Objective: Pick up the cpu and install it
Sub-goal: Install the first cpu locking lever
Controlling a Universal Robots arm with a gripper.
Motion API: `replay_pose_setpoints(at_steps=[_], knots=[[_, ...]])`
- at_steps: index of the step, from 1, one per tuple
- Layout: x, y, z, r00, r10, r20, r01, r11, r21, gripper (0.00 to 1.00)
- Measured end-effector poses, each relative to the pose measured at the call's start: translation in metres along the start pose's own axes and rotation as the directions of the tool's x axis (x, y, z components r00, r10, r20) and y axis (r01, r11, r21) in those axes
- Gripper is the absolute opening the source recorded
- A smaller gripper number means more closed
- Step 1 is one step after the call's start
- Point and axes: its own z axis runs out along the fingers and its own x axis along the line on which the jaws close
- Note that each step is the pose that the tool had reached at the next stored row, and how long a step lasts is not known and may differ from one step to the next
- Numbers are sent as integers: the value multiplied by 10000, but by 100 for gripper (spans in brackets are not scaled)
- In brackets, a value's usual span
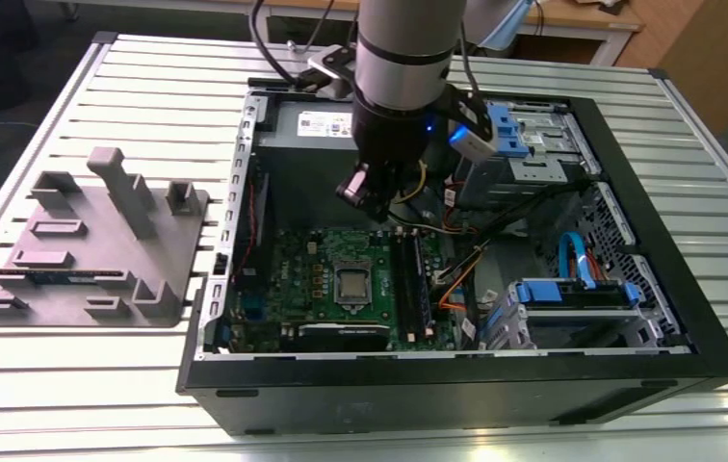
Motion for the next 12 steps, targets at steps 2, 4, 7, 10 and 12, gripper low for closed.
replay_pose_setpoints(at_steps=[2, 4, 7, 10, 12], knots=[[-23, 17, 8, 10000, 5, 1, -5, 10000, 0, 10], [-43, 35, 20, 10000, 24, 1, -24, 10000, 0, 10], [-67, 56, 41, 10000, 57, 0, -57, 10000, 0, 10], [-85, 71, 57, 10000, 80, 0, -80, 10000, 0, 10], [-90, 76, 63, 10000, 81, 3, -81, 10000, 0, 10]])
